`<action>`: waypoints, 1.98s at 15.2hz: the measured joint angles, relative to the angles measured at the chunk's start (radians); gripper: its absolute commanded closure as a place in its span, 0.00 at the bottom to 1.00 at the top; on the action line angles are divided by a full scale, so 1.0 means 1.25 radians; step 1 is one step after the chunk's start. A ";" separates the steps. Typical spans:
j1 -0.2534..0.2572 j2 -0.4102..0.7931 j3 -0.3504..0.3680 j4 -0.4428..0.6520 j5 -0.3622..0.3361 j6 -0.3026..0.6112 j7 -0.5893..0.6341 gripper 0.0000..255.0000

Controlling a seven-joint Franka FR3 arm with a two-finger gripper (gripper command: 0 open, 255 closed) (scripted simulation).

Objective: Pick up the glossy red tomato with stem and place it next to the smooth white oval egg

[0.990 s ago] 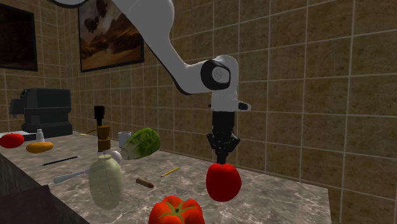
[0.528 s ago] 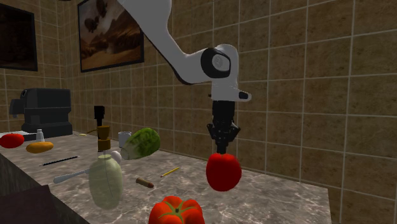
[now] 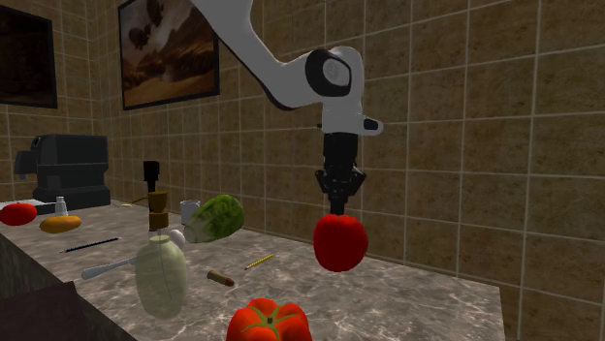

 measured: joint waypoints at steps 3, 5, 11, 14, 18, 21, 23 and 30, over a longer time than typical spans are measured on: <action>-0.001 -0.013 0.000 0.013 0.000 -0.026 -0.002 1.00; -0.001 -0.021 0.000 0.020 0.001 -0.041 -0.003 1.00; 0.000 -0.046 0.000 0.048 0.001 -0.094 -0.003 1.00; -0.001 -0.055 0.000 0.067 0.002 -0.121 -0.006 1.00; 0.000 -0.067 0.000 0.091 0.002 -0.159 -0.007 1.00; 0.004 -0.086 0.002 0.091 0.002 -0.177 -0.002 1.00; 0.018 -0.116 0.008 0.044 0.002 -0.161 0.019 1.00; 0.086 -0.227 0.040 -0.121 0.001 -0.110 0.120 1.00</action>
